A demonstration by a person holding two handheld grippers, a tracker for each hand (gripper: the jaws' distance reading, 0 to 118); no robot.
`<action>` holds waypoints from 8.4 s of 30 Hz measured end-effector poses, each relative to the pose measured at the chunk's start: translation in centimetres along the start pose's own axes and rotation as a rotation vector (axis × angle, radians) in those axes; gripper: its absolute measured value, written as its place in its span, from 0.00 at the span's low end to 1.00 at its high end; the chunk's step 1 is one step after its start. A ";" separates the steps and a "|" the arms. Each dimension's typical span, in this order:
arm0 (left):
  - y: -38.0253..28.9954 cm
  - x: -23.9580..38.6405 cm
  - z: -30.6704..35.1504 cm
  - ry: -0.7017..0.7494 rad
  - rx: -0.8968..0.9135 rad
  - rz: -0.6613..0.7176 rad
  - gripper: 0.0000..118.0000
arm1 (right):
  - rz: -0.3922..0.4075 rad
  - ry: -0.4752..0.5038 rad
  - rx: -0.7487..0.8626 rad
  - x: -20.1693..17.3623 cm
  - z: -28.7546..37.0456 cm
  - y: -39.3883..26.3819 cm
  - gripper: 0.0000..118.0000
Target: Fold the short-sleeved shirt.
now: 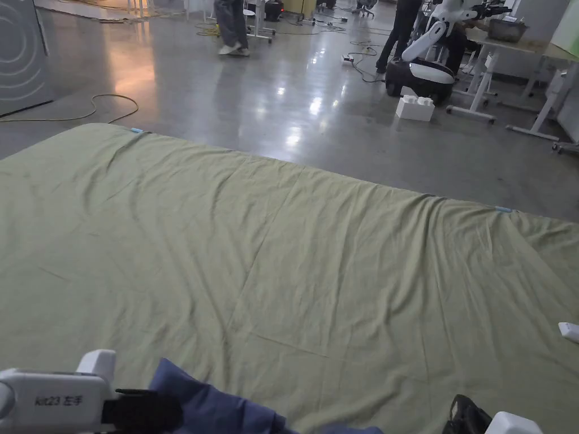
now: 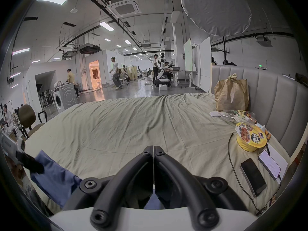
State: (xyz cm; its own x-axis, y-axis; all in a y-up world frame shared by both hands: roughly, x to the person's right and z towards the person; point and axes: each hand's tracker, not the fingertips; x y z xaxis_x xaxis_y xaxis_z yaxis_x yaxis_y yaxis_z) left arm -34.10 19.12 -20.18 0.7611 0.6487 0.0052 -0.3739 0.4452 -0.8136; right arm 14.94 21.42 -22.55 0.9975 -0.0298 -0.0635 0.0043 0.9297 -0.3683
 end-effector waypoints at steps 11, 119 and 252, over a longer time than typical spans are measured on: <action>1.9 6.8 4.1 0.373 0.011 -0.132 0.10 | -0.015 0.023 -0.003 -0.6 -0.5 -0.4 0.01; -6.8 10.1 -2.9 0.542 0.605 -0.460 0.04 | 0.093 0.245 -0.196 -13.0 -1.3 -9.6 0.01; 3.3 4.1 1.0 0.550 0.503 -0.396 0.63 | 0.065 0.014 0.089 -1.6 -2.9 1.7 0.01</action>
State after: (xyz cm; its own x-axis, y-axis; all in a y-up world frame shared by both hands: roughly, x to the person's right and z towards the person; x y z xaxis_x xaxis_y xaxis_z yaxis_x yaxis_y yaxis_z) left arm -32.73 23.86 -22.25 0.9868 0.0517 -0.1538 -0.1172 0.8827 -0.4551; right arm 13.18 21.95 -25.80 0.9949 0.0267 -0.0975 -0.0530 0.9588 -0.2790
